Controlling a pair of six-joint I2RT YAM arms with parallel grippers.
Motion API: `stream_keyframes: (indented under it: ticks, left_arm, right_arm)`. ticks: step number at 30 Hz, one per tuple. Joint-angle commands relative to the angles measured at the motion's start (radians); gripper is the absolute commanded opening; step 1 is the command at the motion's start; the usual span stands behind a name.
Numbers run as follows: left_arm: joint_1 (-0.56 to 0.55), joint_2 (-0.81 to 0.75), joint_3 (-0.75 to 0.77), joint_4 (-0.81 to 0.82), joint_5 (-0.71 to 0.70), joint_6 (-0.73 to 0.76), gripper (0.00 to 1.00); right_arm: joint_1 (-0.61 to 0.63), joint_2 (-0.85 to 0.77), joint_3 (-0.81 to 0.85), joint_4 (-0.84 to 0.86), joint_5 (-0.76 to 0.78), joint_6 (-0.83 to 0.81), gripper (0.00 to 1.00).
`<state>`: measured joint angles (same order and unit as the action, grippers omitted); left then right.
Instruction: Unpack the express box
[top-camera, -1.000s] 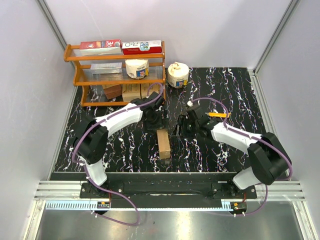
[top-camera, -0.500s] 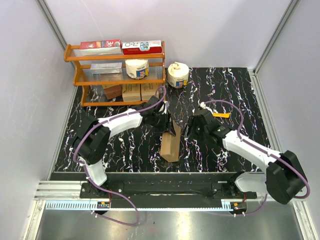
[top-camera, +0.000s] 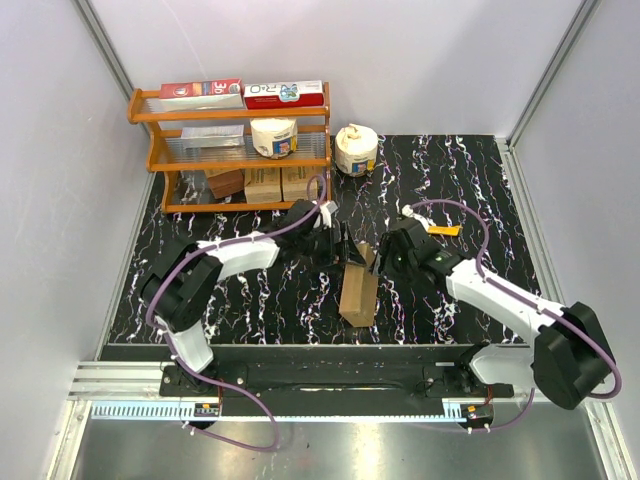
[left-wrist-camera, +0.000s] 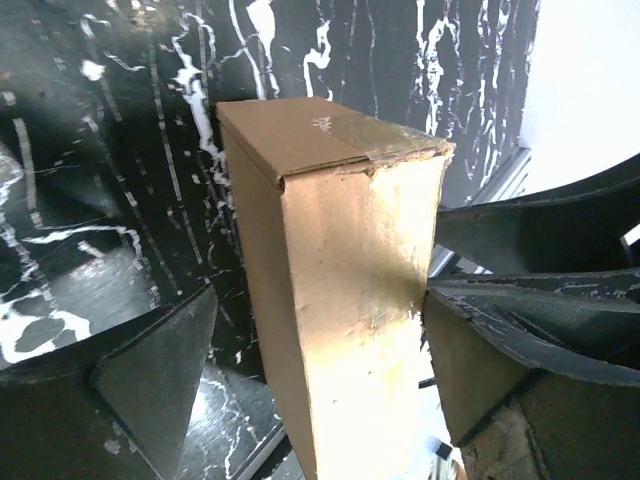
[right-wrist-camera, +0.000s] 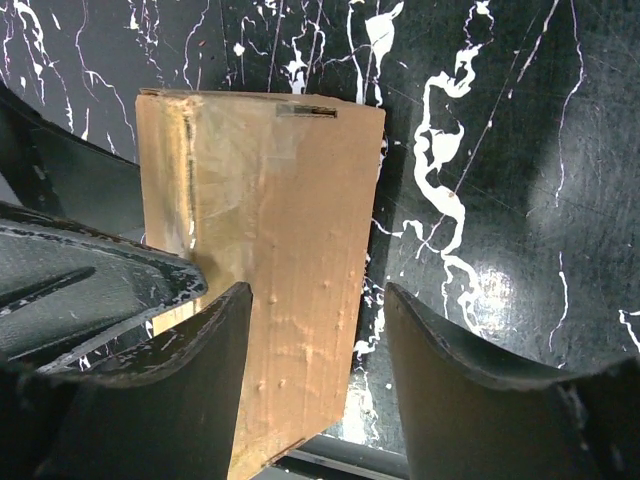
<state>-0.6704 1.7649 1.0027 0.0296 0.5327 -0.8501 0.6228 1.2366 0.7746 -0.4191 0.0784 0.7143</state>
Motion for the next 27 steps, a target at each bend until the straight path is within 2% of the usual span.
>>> stream_keyframes:
  ticks: [1,7,14,15,16,20,27]
  left_arm:
    - [0.020,-0.090,-0.010,-0.109,-0.146,0.115,0.89]
    - [0.038,-0.113,-0.007,-0.252,-0.264,0.186,0.83]
    - [0.081,-0.159,-0.027,-0.292,-0.283,0.215,0.72]
    - [0.084,-0.162,-0.030,-0.293,-0.283,0.221,0.69]
    - [0.087,-0.165,-0.038,-0.292,-0.283,0.226,0.58]
    - [0.106,-0.176,-0.053,-0.293,-0.278,0.230,0.46]
    - [0.124,-0.170,-0.096,-0.235,-0.186,0.227,0.43]
  right_arm:
    - [0.006,0.024,0.060,-0.009,0.020,-0.036,0.62]
    - [0.008,0.084,0.107,-0.003,-0.022,-0.105,0.63]
    - [0.006,0.141,0.141,-0.007,-0.041,-0.115,0.65]
    - [0.006,0.147,0.146,-0.006,-0.052,-0.115,0.65]
    - [0.006,0.150,0.147,0.000,-0.072,-0.121,0.65]
    - [0.009,0.172,0.144,0.057,-0.175,-0.157,0.65]
    - [0.011,0.234,0.137,0.101,-0.242,-0.148,0.65]
